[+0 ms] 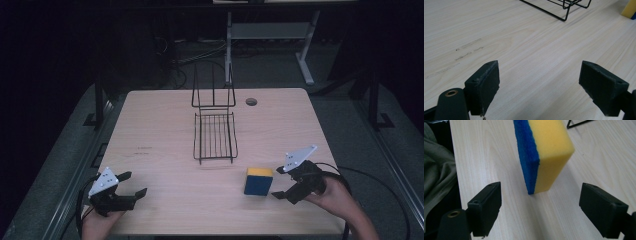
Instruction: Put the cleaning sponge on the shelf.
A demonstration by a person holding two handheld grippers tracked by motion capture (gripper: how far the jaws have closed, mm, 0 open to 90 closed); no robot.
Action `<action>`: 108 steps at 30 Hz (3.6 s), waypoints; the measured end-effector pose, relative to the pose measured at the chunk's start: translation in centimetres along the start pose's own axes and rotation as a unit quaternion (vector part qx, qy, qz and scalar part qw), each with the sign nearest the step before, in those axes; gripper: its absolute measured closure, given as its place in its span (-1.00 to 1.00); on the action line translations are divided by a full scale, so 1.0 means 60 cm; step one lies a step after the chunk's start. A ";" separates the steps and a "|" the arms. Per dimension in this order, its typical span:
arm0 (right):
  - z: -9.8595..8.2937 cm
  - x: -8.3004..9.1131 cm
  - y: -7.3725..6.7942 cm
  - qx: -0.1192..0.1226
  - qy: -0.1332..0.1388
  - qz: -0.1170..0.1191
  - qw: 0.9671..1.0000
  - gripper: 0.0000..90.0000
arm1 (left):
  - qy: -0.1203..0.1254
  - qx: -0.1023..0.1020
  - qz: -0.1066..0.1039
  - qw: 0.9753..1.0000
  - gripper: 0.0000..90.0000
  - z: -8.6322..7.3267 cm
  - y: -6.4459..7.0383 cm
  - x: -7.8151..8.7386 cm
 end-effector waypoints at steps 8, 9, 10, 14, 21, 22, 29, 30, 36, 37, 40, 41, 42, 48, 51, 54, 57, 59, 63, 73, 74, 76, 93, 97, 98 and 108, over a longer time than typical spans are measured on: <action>0.008 -0.009 0.002 0.007 0.000 0.007 1.000 -0.61 | 0.000 0.001 0.001 1.000 -0.64 0.000 -0.001 0.001; 0.010 -0.010 0.001 0.006 0.001 0.008 1.000 -0.61 | 0.001 0.000 0.001 1.000 -0.64 0.000 0.000 0.001; 0.011 -0.011 0.002 0.008 -0.001 0.008 1.000 -0.61 | 0.000 0.000 0.001 1.000 -0.64 0.000 0.000 0.001; 0.020 -0.016 0.002 0.015 0.000 0.011 1.000 -0.60 | 0.000 0.001 0.000 1.000 -0.64 0.000 0.000 0.001; 0.031 -0.025 0.003 0.020 -0.002 0.020 1.000 -0.55 | 0.001 0.001 0.000 1.000 -0.64 0.000 0.000 0.001; 0.032 -0.027 0.003 0.020 -0.002 0.022 1.000 -0.55 | 0.001 0.001 0.000 1.000 -0.64 0.000 0.000 0.001; 0.036 -0.037 0.006 0.020 -0.006 0.026 0.999 -0.53 | 0.001 0.001 0.000 1.000 -0.64 0.000 0.000 0.001; 0.036 -0.038 0.006 0.022 -0.005 0.026 0.999 -0.51 | 0.002 0.001 0.000 1.000 -0.64 0.000 0.000 0.001; 0.037 -0.044 0.010 0.020 -0.005 0.027 0.999 -0.44 | 0.001 0.001 -0.001 1.000 -0.64 0.001 0.001 0.001; 0.037 -0.046 0.010 0.019 -0.004 0.030 0.999 -0.42 | 0.003 0.002 -0.001 1.000 -0.64 0.001 0.001 0.001; 0.038 -0.050 0.012 0.019 -0.006 0.030 0.999 -0.37 | 0.003 0.002 0.000 1.000 -0.64 0.001 0.000 0.001; 0.039 -0.051 0.012 0.019 -0.006 0.032 0.999 -0.34 | 0.003 0.003 0.000 1.000 -0.64 0.001 0.000 0.001; 0.040 -0.052 0.013 0.021 -0.007 0.030 0.999 -0.32 | 0.002 0.002 0.000 1.000 -0.64 0.000 0.000 0.001; 0.042 -0.056 0.015 0.020 -0.009 0.030 0.999 -0.10 | 0.004 0.003 0.001 1.000 -0.64 0.001 -0.001 0.003; 0.042 -0.059 0.016 0.018 -0.011 0.033 0.999 -0.01 | 0.004 0.002 0.001 1.000 -0.64 0.001 -0.001 0.003; 0.042 -0.059 0.016 0.018 -0.010 0.036 0.999 0.06 | 0.005 0.002 0.002 1.000 -0.64 0.001 -0.001 0.003; 0.042 -0.059 0.015 0.019 -0.010 0.038 0.999 0.13 | 0.004 0.001 0.002 1.000 -0.64 0.001 -0.001 0.004; 0.042 -0.059 0.015 0.019 -0.010 0.039 0.999 0.14 | 0.004 0.001 0.002 1.000 -0.64 0.001 -0.001 0.003; 0.043 -0.060 0.014 0.020 -0.008 0.041 0.999 0.21 | 0.005 0.001 0.002 1.000 -0.64 0.001 -0.001 0.004; 0.047 -0.056 0.016 0.020 -0.005 0.041 0.999 0.23 | 0.005 0.001 0.002 1.000 -0.64 0.002 -0.001 0.005; 0.047 -0.055 0.016 0.019 -0.005 0.041 0.999 0.23 | 0.005 0.001 0.002 1.000 -0.64 0.002 -0.001 0.005; 0.048 -0.054 0.016 0.020 -0.005 0.040 0.999 0.23 | 0.005 0.001 0.002 1.000 -0.64 0.002 -0.001 0.005; 0.080 -0.051 0.032 0.023 0.003 0.046 0.999 0.23 | 0.007 0.001 0.002 1.000 -0.64 0.003 -0.001 0.004; 0.089 -0.053 0.033 0.026 0.004 0.048 0.998 0.24 | 0.009 0.002 0.002 1.000 -0.64 0.003 -0.002 0.004; 0.092 -0.054 0.034 0.028 0.004 0.046 0.999 0.23 | 0.011 0.004 0.000 1.000 -0.64 0.003 -0.002 0.005; 0.111 -0.050 0.045 0.032 0.012 0.046 0.998 0.24 | 0.009 0.004 -0.001 1.000 -0.64 0.003 -0.001 0.003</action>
Point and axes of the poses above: each handheld gripper's, and its own axes: x roughly backward along the jaws, z roughly out of its top, y roughly to its right, the point moved 3 cm from there along -x, roughly forward along the jaws, and after that the axes turned 5 degrees about x, right-handed, at the moved point
